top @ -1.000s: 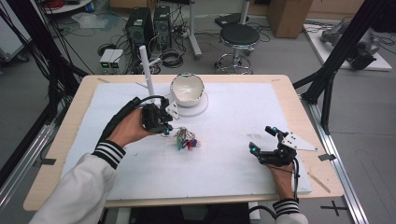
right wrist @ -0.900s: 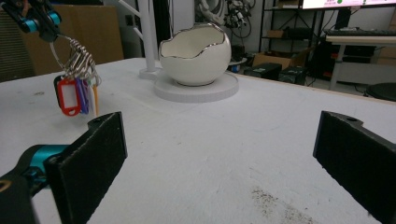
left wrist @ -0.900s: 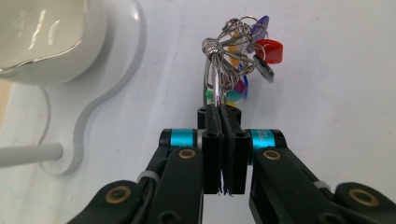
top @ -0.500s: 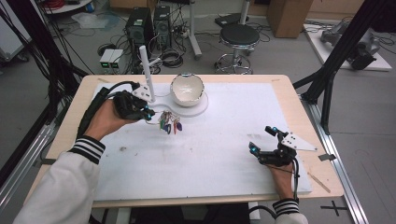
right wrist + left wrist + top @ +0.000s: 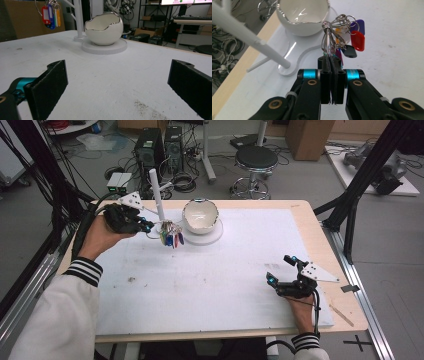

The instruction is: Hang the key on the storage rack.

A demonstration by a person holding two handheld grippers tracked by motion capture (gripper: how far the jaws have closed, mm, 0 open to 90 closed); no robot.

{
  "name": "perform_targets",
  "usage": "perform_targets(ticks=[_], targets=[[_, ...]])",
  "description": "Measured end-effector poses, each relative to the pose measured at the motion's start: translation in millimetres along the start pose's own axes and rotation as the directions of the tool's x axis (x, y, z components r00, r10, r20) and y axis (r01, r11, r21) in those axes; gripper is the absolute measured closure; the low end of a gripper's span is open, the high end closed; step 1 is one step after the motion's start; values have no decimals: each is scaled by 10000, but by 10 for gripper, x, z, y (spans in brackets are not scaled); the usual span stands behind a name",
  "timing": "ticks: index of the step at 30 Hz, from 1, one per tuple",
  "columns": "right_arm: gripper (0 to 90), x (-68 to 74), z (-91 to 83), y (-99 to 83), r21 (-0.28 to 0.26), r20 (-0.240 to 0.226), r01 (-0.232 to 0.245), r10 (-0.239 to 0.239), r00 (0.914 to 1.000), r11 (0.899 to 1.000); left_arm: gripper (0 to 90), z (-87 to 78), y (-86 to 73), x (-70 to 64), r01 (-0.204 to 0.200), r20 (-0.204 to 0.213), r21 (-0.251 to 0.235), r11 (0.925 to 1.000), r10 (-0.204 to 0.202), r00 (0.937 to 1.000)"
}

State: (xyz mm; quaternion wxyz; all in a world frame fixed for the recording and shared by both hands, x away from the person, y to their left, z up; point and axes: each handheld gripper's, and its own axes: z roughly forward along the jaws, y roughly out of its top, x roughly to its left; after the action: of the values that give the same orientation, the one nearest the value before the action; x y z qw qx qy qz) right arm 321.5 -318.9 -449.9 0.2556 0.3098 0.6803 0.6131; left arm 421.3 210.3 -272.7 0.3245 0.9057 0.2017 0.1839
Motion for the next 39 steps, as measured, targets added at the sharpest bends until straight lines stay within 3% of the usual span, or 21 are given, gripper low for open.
perform_targets(ticks=[16,22,32,39], targets=[[23,-10,3,1,-37,-2,70,-70,10000,10000,874,24,171,293,190,-236,-305,9994,-197,9995],[23,-10,3,1,-43,-14,67,-67,10000,10000,874,66,157,377,430,-385,-311,9986,-442,9983],[23,-2,0,0,1,-26,-8,8,10000,10000,874,165,117,467,37,-689,-156,9999,-47,9976],[23,-3,1,1,-26,1,48,-48,10000,10000,873,201,79,541,337,-680,-216,9992,-351,9971]])
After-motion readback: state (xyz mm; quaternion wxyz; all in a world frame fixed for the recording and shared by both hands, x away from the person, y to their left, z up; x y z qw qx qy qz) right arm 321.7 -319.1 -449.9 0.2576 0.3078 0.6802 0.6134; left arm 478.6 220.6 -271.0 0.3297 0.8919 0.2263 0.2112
